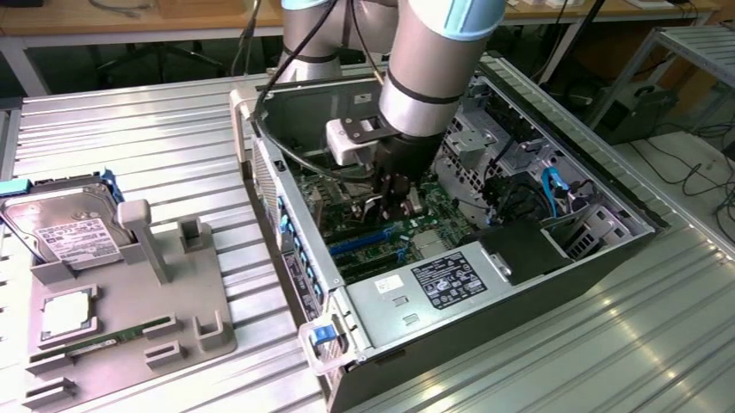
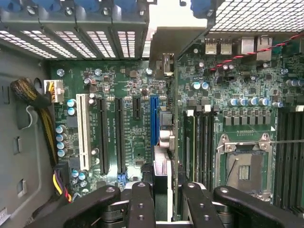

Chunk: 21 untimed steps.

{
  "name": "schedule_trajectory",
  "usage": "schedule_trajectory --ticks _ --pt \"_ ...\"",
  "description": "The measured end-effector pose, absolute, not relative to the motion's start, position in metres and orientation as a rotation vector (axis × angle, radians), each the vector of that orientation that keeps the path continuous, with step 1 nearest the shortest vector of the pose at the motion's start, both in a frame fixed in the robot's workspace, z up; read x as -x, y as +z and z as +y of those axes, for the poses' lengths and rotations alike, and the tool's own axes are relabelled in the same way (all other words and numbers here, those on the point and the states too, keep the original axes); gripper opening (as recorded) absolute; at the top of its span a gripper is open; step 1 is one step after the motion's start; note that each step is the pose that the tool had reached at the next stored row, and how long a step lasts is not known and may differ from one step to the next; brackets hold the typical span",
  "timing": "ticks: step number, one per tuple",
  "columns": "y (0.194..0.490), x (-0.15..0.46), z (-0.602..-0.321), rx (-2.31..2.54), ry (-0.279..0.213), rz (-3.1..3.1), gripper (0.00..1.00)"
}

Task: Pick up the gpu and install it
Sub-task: 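Insert the gpu into the slot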

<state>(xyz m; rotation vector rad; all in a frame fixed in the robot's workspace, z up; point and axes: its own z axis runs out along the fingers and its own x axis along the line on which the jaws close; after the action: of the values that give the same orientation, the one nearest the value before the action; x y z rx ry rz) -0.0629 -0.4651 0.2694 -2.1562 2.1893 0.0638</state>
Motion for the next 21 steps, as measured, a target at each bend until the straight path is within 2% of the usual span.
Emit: schedule_trajectory --ticks 1,9,11,21 --pt "0.263 0.067 -0.465 2.168 0.04 2.201 0.28" --pt "0.251 0.074 -0.469 2.171 0.04 2.204 0.28" --pt "0.248 0.075 -0.461 2.181 0.017 2.214 0.28" --pt "0.244 0.077 -0.461 2.183 0.016 2.216 0.28"
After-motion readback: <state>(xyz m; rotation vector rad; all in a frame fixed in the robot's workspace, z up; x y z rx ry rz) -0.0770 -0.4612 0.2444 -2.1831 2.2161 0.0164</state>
